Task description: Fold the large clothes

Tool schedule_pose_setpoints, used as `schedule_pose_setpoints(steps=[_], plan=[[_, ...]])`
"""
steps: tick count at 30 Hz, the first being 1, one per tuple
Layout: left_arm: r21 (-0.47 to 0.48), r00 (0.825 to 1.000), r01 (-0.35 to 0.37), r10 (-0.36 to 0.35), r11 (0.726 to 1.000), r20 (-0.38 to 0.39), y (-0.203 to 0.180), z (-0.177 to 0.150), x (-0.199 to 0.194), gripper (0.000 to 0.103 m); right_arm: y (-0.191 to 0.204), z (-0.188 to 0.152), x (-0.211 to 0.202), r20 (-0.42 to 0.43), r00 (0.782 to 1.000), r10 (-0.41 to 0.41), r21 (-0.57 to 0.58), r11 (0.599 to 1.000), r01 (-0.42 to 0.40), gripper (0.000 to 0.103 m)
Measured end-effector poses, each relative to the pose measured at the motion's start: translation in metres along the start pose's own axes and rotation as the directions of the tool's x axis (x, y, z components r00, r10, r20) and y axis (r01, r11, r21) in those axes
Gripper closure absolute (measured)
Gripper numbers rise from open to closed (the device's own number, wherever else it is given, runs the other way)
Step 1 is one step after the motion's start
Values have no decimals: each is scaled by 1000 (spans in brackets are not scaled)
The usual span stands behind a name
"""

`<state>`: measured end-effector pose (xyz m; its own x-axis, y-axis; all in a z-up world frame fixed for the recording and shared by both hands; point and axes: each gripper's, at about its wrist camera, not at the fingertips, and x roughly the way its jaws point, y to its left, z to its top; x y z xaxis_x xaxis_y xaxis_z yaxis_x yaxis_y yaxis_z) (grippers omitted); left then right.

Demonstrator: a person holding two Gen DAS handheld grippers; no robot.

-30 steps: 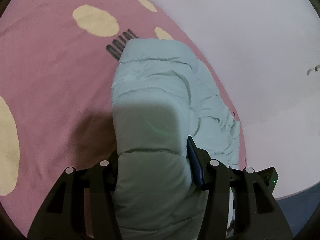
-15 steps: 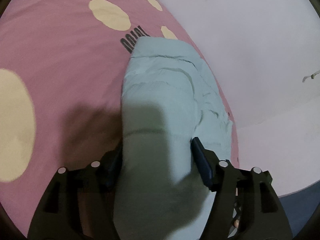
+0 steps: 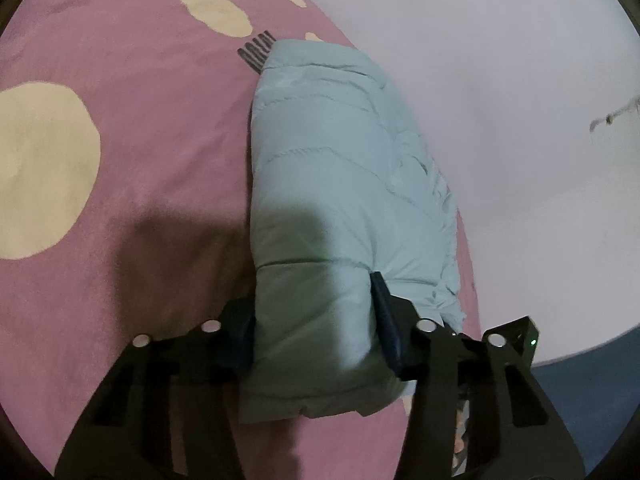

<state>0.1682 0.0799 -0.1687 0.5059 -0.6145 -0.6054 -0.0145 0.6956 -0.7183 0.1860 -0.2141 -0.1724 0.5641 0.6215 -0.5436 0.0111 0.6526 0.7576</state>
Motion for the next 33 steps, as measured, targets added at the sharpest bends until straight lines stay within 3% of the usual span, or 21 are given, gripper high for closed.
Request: schedule_pose_setpoints(steps=[4,7,8,9,10,13,16,21,25,27,29,33], plan=[[31,1000,-18,18,999,3,-1,0,3,55,-6,-1,0,-4,1000,11,3,1000,-11,75],[26,1000,-27,27,999,7,0,6,-1,47,-9,5,-5,5,1000,3,22,1000,-3,56],[25,999,-34,34,999,12,-1,9,-4,44,-10,7,-8,16,1000,-9,24,1000,9,40],[31,999,-35,34,999,21,-1,14,-6,37,-11,11,-13,40,999,-15,27,1000,14,33],[42,999,-32,31,999,32,-2,17,-10,32,-12,14,-18,58,998,-12,28,1000,10,32],[74,997,-38,33,996,66,-4,35,-14,28,-19,35,-22,93,995,-21,44,999,17,32],[39,997,-40,37,998,60,2,59,-2,28,-22,63,-15,119,993,-13,60,998,6,32],[26,996,-64,62,998,67,0,94,22,28,-21,105,12,117,993,6,83,996,-16,32],[11,994,-89,88,996,70,-2,100,32,32,-23,122,37,84,996,-15,101,995,6,32],[7,992,-114,113,993,61,-1,99,37,40,-28,123,46,59,998,-21,112,994,14,43],[5,990,-134,134,991,49,2,97,41,45,-33,119,54,46,998,-31,122,992,25,62],[24,985,-167,165,986,48,0,98,54,52,-46,112,56,55,998,-17,129,992,9,72]])
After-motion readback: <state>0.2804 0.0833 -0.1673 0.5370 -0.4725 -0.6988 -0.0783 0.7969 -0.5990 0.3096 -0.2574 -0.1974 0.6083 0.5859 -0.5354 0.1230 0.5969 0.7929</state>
